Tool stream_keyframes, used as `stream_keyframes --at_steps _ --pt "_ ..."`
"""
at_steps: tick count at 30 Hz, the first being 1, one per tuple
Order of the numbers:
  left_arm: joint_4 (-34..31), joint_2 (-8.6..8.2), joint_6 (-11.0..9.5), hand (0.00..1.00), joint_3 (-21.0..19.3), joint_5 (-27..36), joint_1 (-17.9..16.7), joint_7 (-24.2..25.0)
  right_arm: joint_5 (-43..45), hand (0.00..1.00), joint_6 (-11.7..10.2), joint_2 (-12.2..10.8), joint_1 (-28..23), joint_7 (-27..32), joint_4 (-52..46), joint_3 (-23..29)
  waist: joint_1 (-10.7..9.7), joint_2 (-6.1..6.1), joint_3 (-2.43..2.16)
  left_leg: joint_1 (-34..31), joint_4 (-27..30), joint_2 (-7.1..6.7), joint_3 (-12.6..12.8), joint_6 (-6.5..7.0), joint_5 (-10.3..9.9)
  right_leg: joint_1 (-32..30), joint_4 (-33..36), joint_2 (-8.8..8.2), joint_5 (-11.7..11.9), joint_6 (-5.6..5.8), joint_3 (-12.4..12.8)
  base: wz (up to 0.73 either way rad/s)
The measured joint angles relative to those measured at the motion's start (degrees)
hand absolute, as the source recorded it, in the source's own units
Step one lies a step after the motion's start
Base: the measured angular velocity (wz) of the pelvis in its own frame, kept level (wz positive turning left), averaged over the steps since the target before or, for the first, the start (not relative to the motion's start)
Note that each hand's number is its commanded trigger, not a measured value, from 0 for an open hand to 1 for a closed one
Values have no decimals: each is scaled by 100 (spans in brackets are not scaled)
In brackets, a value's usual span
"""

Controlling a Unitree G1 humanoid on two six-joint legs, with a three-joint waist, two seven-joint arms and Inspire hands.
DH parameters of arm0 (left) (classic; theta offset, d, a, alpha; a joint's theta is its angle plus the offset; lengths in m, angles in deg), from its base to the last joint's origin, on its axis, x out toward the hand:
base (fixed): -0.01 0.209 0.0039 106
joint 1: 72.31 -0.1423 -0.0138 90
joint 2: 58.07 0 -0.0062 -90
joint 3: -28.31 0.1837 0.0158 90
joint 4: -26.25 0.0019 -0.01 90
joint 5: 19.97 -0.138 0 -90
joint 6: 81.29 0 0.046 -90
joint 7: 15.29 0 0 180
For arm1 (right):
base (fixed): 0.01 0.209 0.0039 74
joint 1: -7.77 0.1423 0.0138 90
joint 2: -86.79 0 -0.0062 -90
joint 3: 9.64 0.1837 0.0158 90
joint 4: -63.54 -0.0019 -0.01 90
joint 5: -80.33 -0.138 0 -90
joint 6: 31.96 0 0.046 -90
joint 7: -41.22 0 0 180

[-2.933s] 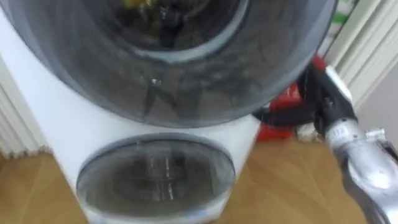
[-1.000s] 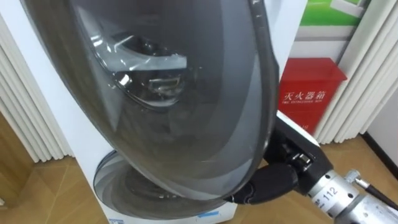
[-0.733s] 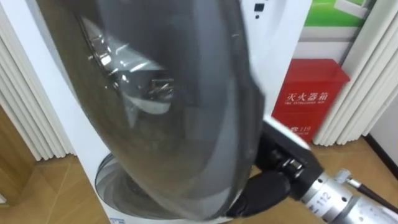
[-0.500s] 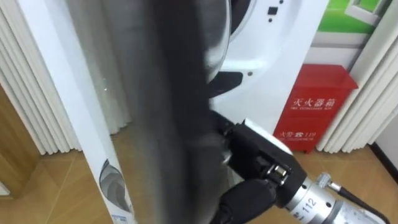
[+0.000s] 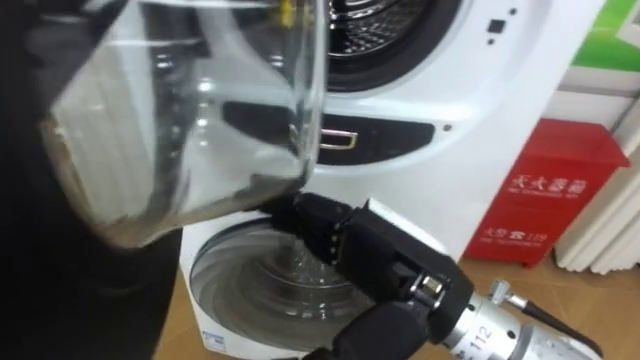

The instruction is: Pick clothes from washing machine

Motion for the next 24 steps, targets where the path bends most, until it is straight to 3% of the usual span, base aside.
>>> stream_keyframes --at_steps 7,24 --pt "-25 -14 8 0 -92 10 9 -40 0 0 0 -73 0 -27 2 -205 213 -20 20 2 -9 -5 -24 0 0 45 -12 -13 -37 24 -46 6" --pt "-70 -26 9 0 -94 13 6 -70 0 0 0 -79 8 -149 13 -486 355 -33 29 -17 -5 -18 -51 0 0 53 -8 -38 -109 50 -101 1"
